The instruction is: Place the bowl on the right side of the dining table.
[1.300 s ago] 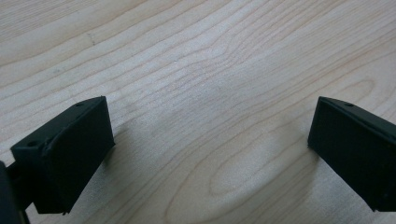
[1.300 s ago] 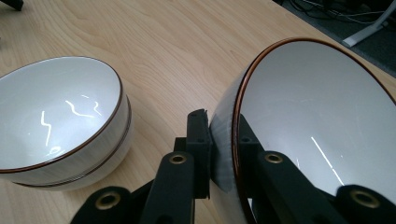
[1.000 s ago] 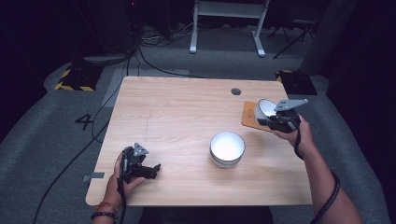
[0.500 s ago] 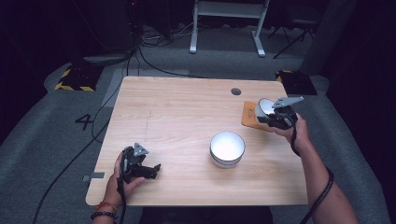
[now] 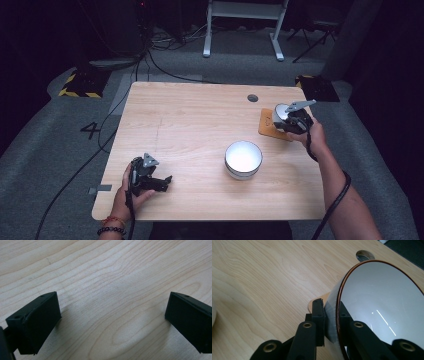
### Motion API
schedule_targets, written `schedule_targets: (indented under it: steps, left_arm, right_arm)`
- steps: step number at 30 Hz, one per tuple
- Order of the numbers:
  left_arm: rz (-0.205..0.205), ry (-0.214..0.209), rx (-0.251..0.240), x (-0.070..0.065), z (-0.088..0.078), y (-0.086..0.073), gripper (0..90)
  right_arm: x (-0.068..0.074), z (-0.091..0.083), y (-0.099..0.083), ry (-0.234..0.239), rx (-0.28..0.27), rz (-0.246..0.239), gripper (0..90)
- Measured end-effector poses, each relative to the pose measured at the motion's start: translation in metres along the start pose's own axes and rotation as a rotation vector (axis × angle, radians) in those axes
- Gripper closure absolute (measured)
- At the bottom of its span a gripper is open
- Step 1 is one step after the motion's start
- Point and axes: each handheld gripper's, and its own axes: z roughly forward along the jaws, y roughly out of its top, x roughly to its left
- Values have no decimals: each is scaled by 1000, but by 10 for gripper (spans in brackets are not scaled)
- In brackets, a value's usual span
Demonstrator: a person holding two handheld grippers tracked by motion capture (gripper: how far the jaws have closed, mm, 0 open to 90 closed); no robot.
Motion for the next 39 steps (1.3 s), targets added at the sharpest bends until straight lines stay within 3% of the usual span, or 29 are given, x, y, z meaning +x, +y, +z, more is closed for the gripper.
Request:
schedule_targets:
  steps: [7, 13, 19, 26, 28, 33, 37, 39]
  left_arm:
    - [0, 0, 0, 0, 0, 0, 2]
    - [-2, -2, 0, 0, 0, 0, 2]
    - [-2, -3, 1, 0, 0, 0, 1]
    - [-3, -4, 1, 0, 0, 0, 0]
    - [-2, -2, 1, 0, 0, 0, 1]
    - [-2, -3, 1, 0, 0, 0, 0]
    - [-2, -3, 1, 0, 0, 0, 1]
    - [-1, -2, 1, 0, 0, 0, 1]
  right_arm:
    - [-5, 13, 4, -14, 33, 17, 820]
    - [-8, 23, 7, -10, 28, 27, 820]
    - [-10, 33, 8, -51, 55, 32, 820]
    - [-14, 42, 2, -64, 79, 35, 819]
    - [-14, 41, 1, -59, 68, 52, 820]
    - [-13, 42, -2, -49, 66, 38, 823]
    - [-14, 44, -4, -6, 69, 36, 825]
    - [-12, 44, -6, -1, 69, 57, 825]
